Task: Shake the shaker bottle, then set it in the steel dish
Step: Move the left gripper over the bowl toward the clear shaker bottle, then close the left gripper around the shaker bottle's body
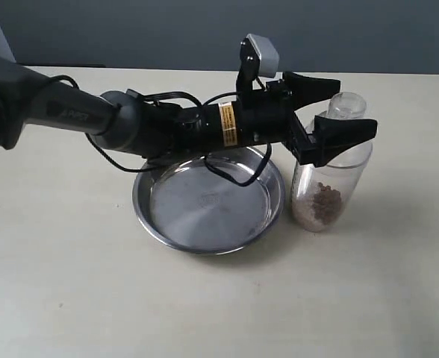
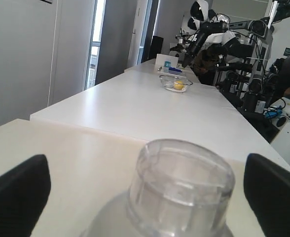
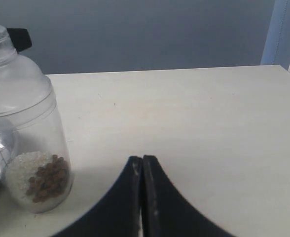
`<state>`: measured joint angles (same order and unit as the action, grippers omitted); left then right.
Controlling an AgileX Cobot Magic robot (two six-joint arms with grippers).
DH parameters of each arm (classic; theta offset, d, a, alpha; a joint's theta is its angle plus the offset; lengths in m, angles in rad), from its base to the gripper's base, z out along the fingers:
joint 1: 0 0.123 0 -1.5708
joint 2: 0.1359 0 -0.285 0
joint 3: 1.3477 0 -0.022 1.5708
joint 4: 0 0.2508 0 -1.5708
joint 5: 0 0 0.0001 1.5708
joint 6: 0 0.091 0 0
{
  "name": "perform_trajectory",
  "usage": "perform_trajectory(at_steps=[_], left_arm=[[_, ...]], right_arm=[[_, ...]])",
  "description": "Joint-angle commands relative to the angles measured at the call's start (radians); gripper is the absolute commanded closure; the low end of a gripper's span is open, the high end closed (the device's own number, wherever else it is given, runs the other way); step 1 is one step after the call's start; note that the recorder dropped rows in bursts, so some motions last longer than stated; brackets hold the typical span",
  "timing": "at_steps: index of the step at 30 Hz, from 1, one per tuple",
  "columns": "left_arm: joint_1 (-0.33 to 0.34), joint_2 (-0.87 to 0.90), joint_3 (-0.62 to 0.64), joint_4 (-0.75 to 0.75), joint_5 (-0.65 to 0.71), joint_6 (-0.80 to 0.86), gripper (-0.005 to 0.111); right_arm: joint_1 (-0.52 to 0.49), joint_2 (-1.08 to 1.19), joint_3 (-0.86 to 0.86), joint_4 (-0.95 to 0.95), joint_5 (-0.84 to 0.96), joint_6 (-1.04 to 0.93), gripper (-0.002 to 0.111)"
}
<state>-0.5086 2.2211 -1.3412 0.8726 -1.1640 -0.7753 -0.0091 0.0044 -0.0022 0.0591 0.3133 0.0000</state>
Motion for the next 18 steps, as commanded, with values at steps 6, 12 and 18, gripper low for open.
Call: perform_trajectory(at_steps=[6,12,18], left_arm=[[-0.003,0.042,-0.007,-0.001,-0.013,0.002,0.001],[-0.003,0.044,-0.007,0.012,0.013,0.0,0.001],[-0.003,0.105,-0.007,-0.012,-0.051,-0.009,0.001]], right_arm=[[0.0,-0.004,0.002,-0.001,-0.008,0.0,0.109],[0.0,-0.004,0.002,-0.001,-0.008,0.0,0.109],[0.0,-0.004,0.002,-0.001,-0.008,0.0,0.109]])
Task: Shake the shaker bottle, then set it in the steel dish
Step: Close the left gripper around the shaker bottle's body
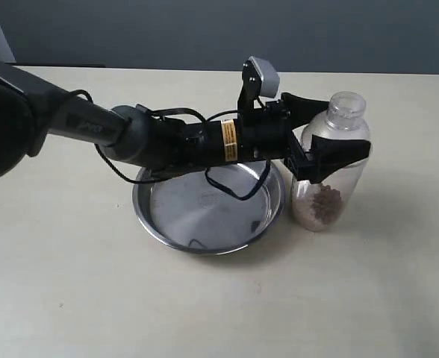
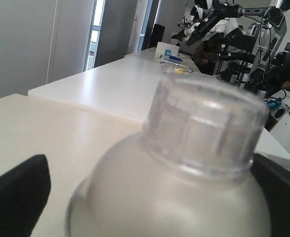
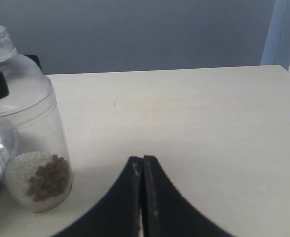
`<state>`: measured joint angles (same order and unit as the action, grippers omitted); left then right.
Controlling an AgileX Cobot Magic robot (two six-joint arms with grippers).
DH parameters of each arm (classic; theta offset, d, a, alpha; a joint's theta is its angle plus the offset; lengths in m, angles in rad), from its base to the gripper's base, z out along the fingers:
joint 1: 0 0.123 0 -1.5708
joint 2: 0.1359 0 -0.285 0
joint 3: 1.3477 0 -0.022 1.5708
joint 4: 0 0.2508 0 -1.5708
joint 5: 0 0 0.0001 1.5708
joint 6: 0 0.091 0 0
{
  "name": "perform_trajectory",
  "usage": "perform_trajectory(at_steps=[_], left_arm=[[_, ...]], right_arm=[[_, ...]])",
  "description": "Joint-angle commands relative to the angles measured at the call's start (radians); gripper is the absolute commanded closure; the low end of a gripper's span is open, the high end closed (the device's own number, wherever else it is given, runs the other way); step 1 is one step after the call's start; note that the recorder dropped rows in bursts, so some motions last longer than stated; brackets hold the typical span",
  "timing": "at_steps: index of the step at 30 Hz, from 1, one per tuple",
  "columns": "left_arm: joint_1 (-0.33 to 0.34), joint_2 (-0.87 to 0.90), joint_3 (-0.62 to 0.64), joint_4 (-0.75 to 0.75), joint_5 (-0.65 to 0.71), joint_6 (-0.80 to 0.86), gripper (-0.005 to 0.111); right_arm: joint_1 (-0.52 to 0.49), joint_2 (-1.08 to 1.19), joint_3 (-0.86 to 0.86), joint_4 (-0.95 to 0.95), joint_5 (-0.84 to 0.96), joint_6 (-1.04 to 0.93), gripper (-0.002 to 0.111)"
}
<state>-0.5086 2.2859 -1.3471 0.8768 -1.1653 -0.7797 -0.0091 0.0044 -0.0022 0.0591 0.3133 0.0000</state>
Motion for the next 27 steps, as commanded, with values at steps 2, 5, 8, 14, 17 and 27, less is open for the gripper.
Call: perform_trajectory(at_steps=[2,5,8,14,17,27], left_arm=[[-0.003,0.071,-0.001,-0.037,-0.056,-0.005,0.001],[-0.003,0.09,-0.001,-0.029,-0.056,-0.003,0.001],[-0.005,0.108,-0.001,-0.029,-0.056,-0.003,0.001],[-0.022,0.129,-0.004,-0.027,-0.056,0.001,0.001],[-0.033,0.133,-0.019,-0.027,-0.037,0.003,0.001],[-0.042,0.133,-0.044,-0.034,0.045,0.013,0.001]], right_arm=[[0.0,-0.004,0.002,-0.001,-0.008,0.0,0.109],[0.0,-0.004,0.002,-0.001,-0.008,0.0,0.109],[0.0,-0.004,0.002,-0.001,-0.008,0.0,0.109],[0.0,-0.004,0.002,-0.001,-0.008,0.0,0.109],[0.0,-0.004,0.002,-0.001,-0.008,0.0,0.109],[0.0,-0.004,0.002,-0.001,-0.008,0.0,0.109]])
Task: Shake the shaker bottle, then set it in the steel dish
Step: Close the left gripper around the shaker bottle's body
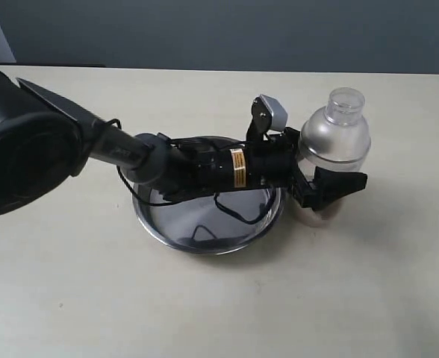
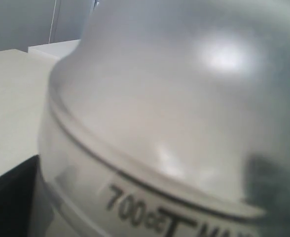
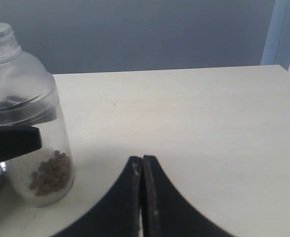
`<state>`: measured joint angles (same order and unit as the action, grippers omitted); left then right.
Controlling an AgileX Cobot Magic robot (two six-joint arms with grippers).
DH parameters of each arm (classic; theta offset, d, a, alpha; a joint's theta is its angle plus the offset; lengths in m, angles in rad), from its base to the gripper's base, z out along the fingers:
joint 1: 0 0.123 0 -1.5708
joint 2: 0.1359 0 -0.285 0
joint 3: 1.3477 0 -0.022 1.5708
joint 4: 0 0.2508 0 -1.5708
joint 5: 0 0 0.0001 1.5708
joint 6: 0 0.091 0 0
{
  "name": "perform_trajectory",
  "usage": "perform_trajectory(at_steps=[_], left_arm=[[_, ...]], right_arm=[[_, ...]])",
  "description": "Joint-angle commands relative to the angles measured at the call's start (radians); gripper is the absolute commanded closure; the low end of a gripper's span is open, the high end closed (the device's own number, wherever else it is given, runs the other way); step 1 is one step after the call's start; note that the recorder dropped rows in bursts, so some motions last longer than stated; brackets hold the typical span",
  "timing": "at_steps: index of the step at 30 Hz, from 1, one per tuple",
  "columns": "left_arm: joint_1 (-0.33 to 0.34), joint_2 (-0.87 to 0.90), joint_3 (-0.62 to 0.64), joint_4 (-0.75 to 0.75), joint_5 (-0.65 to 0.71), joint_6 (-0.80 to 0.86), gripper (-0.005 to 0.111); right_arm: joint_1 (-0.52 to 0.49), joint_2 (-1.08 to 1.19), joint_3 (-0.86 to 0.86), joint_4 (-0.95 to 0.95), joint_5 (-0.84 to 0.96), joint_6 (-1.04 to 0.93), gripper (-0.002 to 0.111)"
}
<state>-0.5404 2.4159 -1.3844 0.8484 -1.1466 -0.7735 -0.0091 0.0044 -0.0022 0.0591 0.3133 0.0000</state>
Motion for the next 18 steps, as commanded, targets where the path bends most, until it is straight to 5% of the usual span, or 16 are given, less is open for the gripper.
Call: perform_trajectory(at_steps=[1,13,18], left_arm=[[-0.01,0.004,-0.009,-0.006,0.037,0.007,0.001],[-0.012,0.004,-0.009,-0.04,0.064,0.032,0.002],[-0.012,0.004,-0.009,-0.069,0.078,0.032,0.02]], right_arm=[[0.0,-0.004,0.002,-0.001,-0.008,0.0,0.109],[0.0,-0.004,0.002,-0.004,-0.008,0.0,0.109],[0.0,-0.004,0.002,-0.004,-0.008,0.0,0.109]])
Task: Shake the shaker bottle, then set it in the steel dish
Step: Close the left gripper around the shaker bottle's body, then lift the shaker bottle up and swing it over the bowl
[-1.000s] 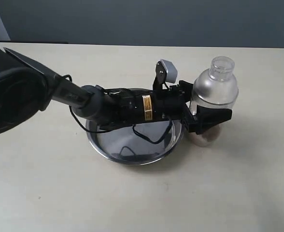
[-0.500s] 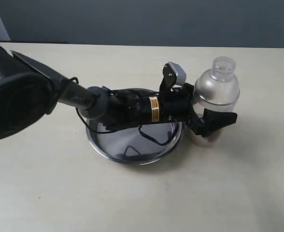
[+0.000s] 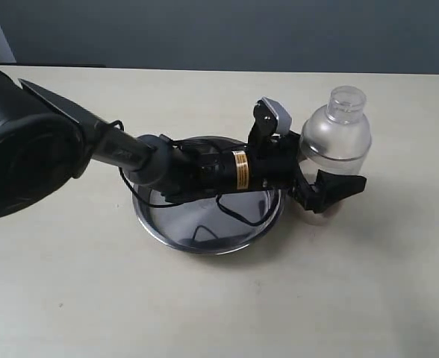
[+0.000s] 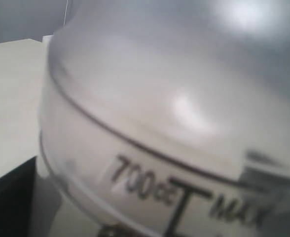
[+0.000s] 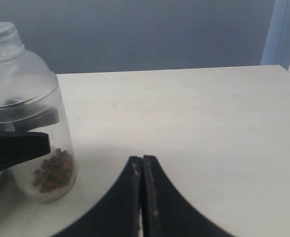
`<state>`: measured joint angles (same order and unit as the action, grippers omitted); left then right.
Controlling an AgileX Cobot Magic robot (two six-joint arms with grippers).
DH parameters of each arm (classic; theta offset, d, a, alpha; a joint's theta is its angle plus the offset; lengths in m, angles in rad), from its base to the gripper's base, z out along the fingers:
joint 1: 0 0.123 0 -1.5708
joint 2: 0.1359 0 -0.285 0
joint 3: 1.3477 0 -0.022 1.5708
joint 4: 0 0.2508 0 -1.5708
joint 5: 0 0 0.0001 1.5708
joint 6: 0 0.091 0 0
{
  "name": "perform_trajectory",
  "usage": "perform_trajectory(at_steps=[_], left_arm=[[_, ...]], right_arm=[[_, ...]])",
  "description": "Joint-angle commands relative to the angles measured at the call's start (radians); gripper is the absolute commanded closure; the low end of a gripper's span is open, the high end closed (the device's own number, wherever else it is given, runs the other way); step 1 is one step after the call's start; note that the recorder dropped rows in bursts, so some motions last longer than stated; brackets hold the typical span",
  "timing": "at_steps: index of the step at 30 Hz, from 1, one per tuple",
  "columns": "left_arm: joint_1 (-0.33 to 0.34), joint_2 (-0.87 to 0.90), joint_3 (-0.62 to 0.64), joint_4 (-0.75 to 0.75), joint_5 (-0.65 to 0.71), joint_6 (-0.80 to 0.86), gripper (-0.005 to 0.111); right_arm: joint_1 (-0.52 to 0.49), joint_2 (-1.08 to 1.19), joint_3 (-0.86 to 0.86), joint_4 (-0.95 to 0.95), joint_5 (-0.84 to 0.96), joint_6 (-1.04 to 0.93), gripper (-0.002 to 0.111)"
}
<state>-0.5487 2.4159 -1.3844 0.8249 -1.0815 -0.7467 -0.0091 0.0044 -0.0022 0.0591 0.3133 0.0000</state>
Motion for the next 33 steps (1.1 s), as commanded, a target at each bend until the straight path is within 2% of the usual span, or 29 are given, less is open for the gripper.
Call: perform_trajectory(at_steps=[1,4,5,8,14,19,21,24,28,31,33], left_arm=[[-0.004,0.004,-0.009,-0.05,0.013,0.006,0.03],[-0.004,0.004,-0.009,-0.049,0.008,0.006,0.057],[-0.004,0.004,-0.009,-0.047,0.007,0.006,0.071],[-0.004,0.002,-0.009,-0.023,0.006,0.006,0.104],[-0.006,-0.021,-0.009,0.015,0.038,0.007,0.106],[-0.027,-0.078,-0.009,0.056,0.183,0.005,0.106],[-0.043,-0.141,-0.009,0.103,0.3,-0.044,0.106],[-0.061,-0.211,-0.009,0.124,0.395,-0.051,0.106],[-0.063,-0.316,-0.009,0.168,0.393,-0.136,0.106],[-0.063,-0.41,-0.009,0.281,0.395,-0.139,0.106],[-0.058,-0.465,-0.009,0.295,0.425,-0.139,0.106]], right_arm=[[0.0,-0.004,0.002,-0.004,-0.008,0.0,0.109],[0.0,-0.004,0.002,-0.004,-0.008,0.0,0.109],[0.0,-0.004,0.002,-0.004,-0.008,0.0,0.109],[0.0,-0.004,0.002,-0.004,-0.008,0.0,0.109],[0.0,-0.004,0.002,-0.002,-0.008,0.0,0.109],[0.0,-0.004,0.002,-0.002,-0.008,0.0,0.109],[0.0,-0.004,0.002,-0.002,-0.008,0.0,0.109],[0.0,-0.004,0.002,-0.002,-0.008,0.0,0.109],[0.0,-0.004,0.002,-0.002,-0.008,0.0,0.109],[0.0,-0.004,0.002,0.0,-0.008,0.0,0.109],[0.0,-0.004,0.002,0.0,-0.008,0.0,0.109]])
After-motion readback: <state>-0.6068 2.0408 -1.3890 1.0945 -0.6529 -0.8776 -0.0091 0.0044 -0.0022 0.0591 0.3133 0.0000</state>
